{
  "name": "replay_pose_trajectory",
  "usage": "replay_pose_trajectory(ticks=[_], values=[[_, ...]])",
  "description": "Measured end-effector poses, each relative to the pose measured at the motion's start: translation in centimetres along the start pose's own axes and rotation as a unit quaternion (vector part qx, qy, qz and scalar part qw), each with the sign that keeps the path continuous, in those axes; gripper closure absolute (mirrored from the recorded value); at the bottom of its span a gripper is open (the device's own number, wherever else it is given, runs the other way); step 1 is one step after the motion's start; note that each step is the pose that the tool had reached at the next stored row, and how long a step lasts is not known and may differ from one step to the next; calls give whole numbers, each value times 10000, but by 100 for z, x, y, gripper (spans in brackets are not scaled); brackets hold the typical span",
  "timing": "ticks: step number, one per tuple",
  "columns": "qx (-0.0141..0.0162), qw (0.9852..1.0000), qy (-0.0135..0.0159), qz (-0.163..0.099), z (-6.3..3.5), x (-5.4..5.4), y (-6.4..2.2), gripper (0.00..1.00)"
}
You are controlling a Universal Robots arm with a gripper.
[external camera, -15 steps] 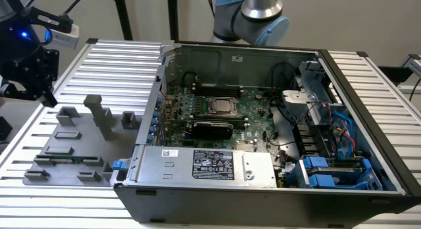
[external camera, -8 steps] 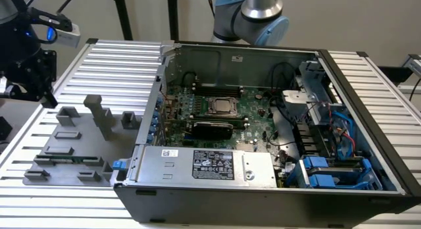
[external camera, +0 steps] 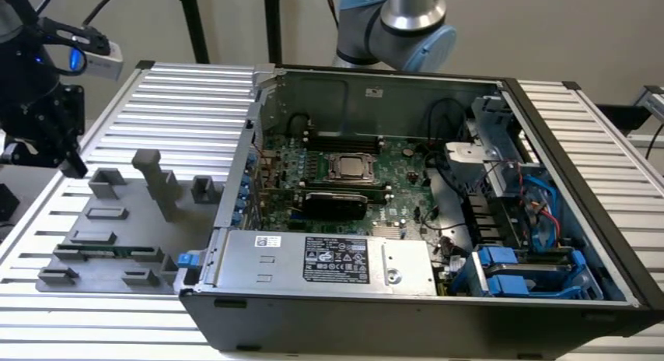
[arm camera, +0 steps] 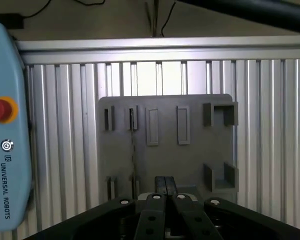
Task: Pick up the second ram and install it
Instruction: 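Pick up the second ram and move it above second insertion slot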
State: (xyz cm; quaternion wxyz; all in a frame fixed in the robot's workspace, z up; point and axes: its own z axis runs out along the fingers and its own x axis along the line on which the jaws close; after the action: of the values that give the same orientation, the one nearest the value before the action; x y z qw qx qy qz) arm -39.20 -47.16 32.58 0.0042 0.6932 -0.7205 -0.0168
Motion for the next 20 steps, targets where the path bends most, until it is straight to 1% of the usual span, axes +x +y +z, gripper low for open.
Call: replay_pose_trajectory(ticks=[4, 7, 12, 19, 20], values=[[0, 10000, 3, -11, 20, 98, -4, 89], [8, 10000, 4, -21, 53, 146, -7, 89], [17, 10000, 8, -49, 116, 177, -12, 89], [26, 10000, 23, -72, 215, 188, -24, 89], [26, 10000, 26, -74, 228, 191, -25, 88]])
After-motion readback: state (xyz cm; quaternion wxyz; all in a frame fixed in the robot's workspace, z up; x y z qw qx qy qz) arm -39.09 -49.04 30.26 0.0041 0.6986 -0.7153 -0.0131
